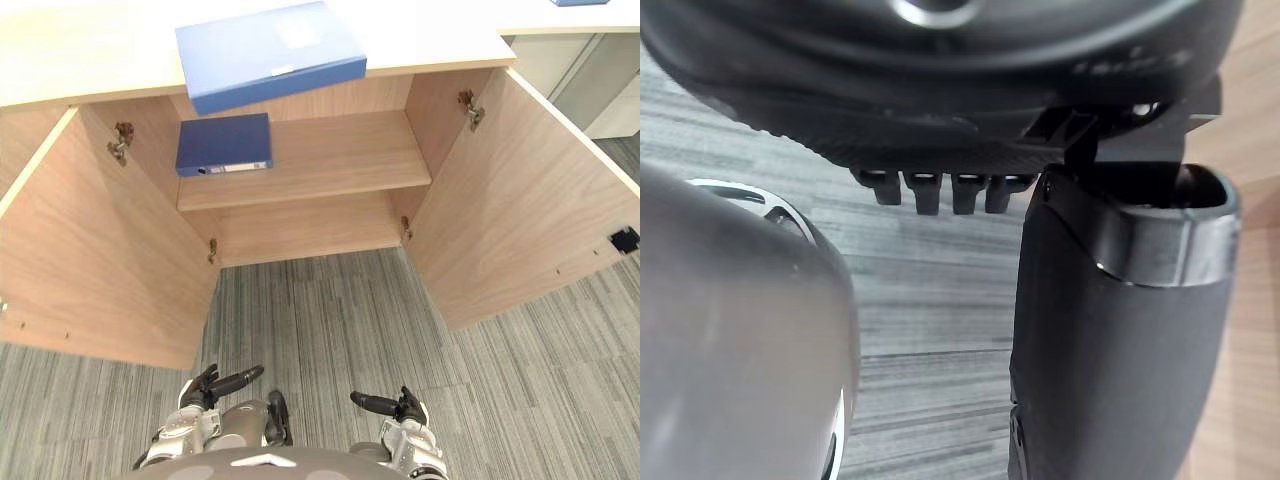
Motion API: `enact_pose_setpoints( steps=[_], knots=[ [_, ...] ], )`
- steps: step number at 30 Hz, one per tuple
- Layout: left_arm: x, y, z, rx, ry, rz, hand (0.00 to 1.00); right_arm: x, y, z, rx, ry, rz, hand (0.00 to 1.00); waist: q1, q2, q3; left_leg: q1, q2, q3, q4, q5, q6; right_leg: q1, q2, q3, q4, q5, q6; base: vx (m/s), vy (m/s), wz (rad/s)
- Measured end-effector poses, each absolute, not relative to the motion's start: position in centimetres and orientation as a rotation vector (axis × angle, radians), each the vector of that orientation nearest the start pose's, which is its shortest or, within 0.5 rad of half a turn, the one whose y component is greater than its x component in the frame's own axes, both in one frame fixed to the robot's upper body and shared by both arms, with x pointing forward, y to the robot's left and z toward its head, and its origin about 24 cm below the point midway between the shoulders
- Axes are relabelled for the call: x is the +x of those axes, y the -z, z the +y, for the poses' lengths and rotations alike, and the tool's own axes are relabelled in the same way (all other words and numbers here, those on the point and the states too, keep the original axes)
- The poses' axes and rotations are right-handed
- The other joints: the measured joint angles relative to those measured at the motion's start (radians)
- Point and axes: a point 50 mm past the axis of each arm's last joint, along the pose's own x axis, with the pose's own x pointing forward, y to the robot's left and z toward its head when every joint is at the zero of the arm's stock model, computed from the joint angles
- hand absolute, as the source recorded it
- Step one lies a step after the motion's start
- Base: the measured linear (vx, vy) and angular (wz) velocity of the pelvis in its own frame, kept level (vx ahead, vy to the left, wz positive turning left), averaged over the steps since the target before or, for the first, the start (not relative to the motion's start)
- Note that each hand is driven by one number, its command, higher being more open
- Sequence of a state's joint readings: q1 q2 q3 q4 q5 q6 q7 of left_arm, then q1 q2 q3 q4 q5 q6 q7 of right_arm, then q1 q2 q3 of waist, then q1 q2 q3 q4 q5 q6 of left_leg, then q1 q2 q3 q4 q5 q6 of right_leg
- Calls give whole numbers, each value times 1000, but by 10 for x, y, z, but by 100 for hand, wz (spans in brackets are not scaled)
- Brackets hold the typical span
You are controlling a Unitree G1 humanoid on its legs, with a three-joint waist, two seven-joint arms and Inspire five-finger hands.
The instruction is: Walk over to the cabinet, pick up the folder, carry it to the office cabinet, place the folder inside the office cabinet, then close the office cabinet door
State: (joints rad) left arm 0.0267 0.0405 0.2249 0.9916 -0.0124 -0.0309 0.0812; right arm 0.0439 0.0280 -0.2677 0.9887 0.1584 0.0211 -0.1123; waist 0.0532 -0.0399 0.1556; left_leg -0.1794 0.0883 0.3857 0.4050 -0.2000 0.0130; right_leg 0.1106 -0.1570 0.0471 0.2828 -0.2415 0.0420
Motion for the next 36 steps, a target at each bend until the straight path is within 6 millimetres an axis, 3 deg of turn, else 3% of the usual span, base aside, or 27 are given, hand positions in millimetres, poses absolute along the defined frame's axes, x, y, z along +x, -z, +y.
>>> enact_pose_setpoints(
  steps=[1,2,3,4,5,6,7,9,11,12,13,14,15,16,19,21,22,24,25,26,30,36],
  knots=[
    [125,150,200,-43,-316,986,100,114,157,-180,249,425,1043,100,0,0,0,26,-3,15,-7,-7,11,-27,-5,5,73,3,5,367,268,-57],
    [123,151,199,-41,-312,994,100,117,155,-179,246,416,1032,100,-3,1,0,62,-12,21,-24,-19,23,-77,-13,7,212,22,39,344,293,-50],
    [121,152,197,-40,-304,1004,100,122,153,-179,246,404,1009,100,-6,9,-1,114,-15,20,-51,-49,12,-177,-17,11,434,44,91,395,309,-38],
    [119,153,198,-34,-301,1017,100,126,151,-177,250,395,988,100,-18,9,-1,153,-25,20,-64,-64,11,-255,-22,6,593,21,85,327,190,-16],
    [119,153,199,-33,-301,1022,100,127,151,-177,252,393,978,100,-25,4,-4,173,-29,19,-73,-66,13,-285,-22,-3,638,8,79,343,71,12],
    [119,154,198,-35,-301,1025,100,131,149,-177,253,390,956,100,-30,3,-4,220,-32,15,-103,-70,11,-334,-15,-37,676,-18,52,363,-15,17],
    [121,153,197,-38,-298,1023,100,133,148,-177,253,389,948,100,-31,5,-3,270,-30,12,-140,-70,11,-371,1,-71,658,-50,23,372,-39,15],
    [120,154,195,-43,-298,1027,100,133,147,-177,253,389,940,100,-33,11,-3,316,-21,3,-175,-69,10,-413,33,-103,576,-70,4,391,-109,25],
    [122,154,189,-54,-286,1028,100,135,146,-179,249,389,932,100,-54,16,-7,342,-10,-45,-213,-65,0,-454,76,-113,352,-46,4,425,-180,69],
    [121,155,188,-48,-275,1034,100,130,149,-180,248,393,954,100,-63,1,-13,360,-27,-85,-236,-62,-38,-445,84,-103,217,99,-34,389,-167,67],
    [122,156,182,-64,-267,1037,100,129,149,-186,235,399,962,100,-64,24,-11,372,-7,-101,-247,-66,-49,-433,92,-120,226,88,-41,550,-228,59],
    [124,156,172,-95,-260,1034,100,127,149,-197,211,423,970,100,-46,62,-18,369,19,-108,-245,-43,-80,-420,110,-136,226,69,-60,439,-185,24],
    [125,156,169,-102,-259,1031,100,125,150,-198,209,428,977,100,-47,67,-17,368,26,-109,-238,-32,-88,-410,111,-146,223,58,-67,472,-239,38],
    [126,156,164,-114,-256,1030,100,123,151,-200,206,429,988,100,-55,77,-12,355,44,-128,-184,-17,-100,-371,110,-175,204,43,-84,340,-216,59],
    [139,151,159,-130,-245,981,100,116,154,-198,197,423,1021,100,-53,57,8,187,126,-152,236,-17,-132,-229,105,-227,98,35,-94,252,-192,57],
    [143,149,158,-136,-241,962,100,116,154,-197,200,423,1023,100,-51,49,10,120,154,-114,327,-28,-111,-174,104,-242,58,34,-96,189,-114,15],
    [143,148,158,-144,-250,958,100,115,154,-197,203,425,1026,100,-47,52,7,91,156,-87,262,-37,-95,-143,101,-241,31,34,-95,181,9,-7],
    [142,149,157,-155,-258,961,100,113,155,-197,206,432,1033,100,-46,55,1,81,134,-85,68,-26,-92,-123,87,-241,19,27,-75,125,120,-8],
    [141,150,157,-156,-256,966,100,111,156,-198,206,437,1037,100,-46,59,-7,82,121,-85,-26,32,-85,-124,85,-241,21,23,-61,136,195,4],
    [138,151,155,-160,-257,979,100,108,156,-200,207,446,1045,100,-47,69,-22,91,111,-89,-101,95,-98,-127,86,-238,23,12,-40,132,169,10],
    [131,153,165,-160,-297,996,100,99,160,-191,243,458,1070,100,-50,22,-51,164,46,-76,-240,124,-94,-93,46,-229,-29,30,-5,129,156,7],
    [120,157,165,-136,-276,1036,100,90,162,-191,248,469,1095,100,-54,29,-82,254,7,-63,-379,175,-90,-37,41,-215,-99,59,15,44,78,-3]
  ],
)
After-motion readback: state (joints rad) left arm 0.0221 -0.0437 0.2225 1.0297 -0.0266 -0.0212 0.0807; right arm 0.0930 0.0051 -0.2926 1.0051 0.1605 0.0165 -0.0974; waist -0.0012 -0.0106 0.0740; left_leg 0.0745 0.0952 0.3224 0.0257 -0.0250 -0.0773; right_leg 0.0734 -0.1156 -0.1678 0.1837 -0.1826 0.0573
